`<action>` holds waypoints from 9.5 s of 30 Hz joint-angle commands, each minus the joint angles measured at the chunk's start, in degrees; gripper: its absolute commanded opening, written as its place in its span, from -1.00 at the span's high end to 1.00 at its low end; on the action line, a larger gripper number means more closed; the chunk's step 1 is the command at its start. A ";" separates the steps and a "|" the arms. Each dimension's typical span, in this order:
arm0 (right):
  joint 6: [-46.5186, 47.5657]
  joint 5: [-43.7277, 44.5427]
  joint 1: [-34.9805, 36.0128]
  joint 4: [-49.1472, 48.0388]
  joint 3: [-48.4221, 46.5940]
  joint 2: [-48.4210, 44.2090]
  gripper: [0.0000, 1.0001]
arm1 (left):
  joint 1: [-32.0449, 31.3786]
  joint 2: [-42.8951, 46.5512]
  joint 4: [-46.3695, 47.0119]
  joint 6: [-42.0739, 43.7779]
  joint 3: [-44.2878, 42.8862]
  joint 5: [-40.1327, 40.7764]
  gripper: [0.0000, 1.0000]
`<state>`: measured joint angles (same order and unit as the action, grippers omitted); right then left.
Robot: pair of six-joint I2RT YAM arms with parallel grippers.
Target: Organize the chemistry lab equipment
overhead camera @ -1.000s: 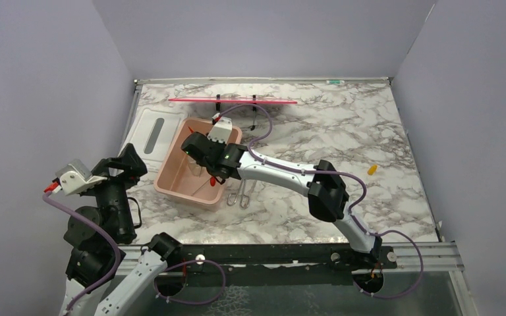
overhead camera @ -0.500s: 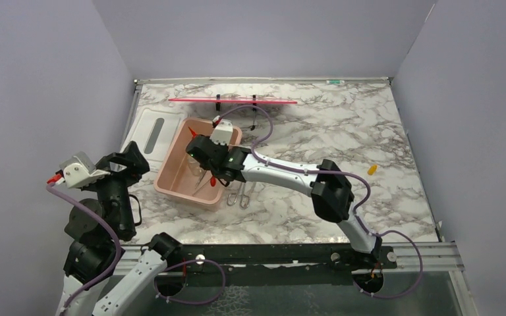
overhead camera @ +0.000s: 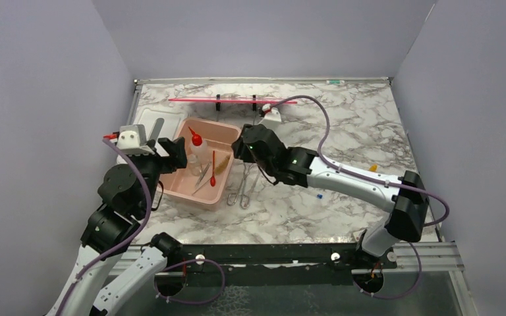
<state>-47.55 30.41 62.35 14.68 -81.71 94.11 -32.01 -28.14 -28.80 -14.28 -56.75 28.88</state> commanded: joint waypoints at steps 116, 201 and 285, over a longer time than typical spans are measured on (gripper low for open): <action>-9.69 10.43 4.28 17.58 -34.07 30.92 0.26 | -0.03 11.40 -7.05 -5.74 3.69 12.84 -0.68; 6.57 -0.47 -10.46 -20.92 21.14 6.77 0.99 | -0.25 -10.94 23.95 -4.41 17.29 -30.66 -0.80; -10.51 0.51 -11.72 -14.79 45.76 -44.56 -0.29 | 7.71 -46.59 -13.36 13.67 -12.66 -32.44 1.00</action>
<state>-57.60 28.25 50.68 -1.56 -36.67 50.76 -24.67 -71.64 -40.86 -2.90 -70.48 3.86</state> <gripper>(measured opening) 0.650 0.023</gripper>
